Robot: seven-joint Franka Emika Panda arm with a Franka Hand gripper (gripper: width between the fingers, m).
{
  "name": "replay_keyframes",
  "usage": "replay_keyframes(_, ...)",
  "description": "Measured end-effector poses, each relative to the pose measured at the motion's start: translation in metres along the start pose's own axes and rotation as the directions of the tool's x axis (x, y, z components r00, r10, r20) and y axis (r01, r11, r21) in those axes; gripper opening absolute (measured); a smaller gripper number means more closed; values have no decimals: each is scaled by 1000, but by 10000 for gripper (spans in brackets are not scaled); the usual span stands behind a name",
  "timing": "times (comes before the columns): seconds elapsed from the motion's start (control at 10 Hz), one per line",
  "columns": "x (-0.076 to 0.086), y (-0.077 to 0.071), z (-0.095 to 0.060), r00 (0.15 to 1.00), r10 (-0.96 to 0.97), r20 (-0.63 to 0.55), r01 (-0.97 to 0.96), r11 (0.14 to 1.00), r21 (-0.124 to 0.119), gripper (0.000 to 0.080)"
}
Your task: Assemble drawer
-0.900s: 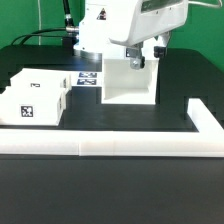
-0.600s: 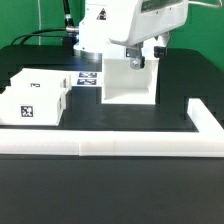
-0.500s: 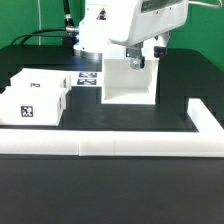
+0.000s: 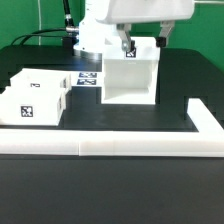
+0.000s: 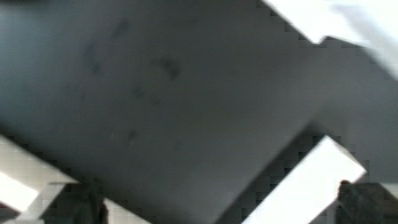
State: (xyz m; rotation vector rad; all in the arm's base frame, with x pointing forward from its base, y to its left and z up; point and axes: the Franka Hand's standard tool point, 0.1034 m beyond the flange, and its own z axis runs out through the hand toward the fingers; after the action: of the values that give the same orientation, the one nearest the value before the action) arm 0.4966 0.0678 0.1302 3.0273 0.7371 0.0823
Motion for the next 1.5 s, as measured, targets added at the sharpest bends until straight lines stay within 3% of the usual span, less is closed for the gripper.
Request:
replay_keyframes(0.5,-3,-3,-1,1000,11,10,-11,1000,10,650)
replay_keyframes(0.6,-9,-10,-3,991,134,8,-134,991,2,650)
replay_keyframes(0.8,-32,-39,-5,953,303,26,-302,953,-32,650)
replay_keyframes(1.0,-46,-51,1,935,352,42,-351,936,-35,650)
replay_keyframes(1.3,-64,-56,16,927,374,23,-374,927,-4,650)
replay_keyframes(1.5,-62,-58,23,919,394,24,-394,919,16,650)
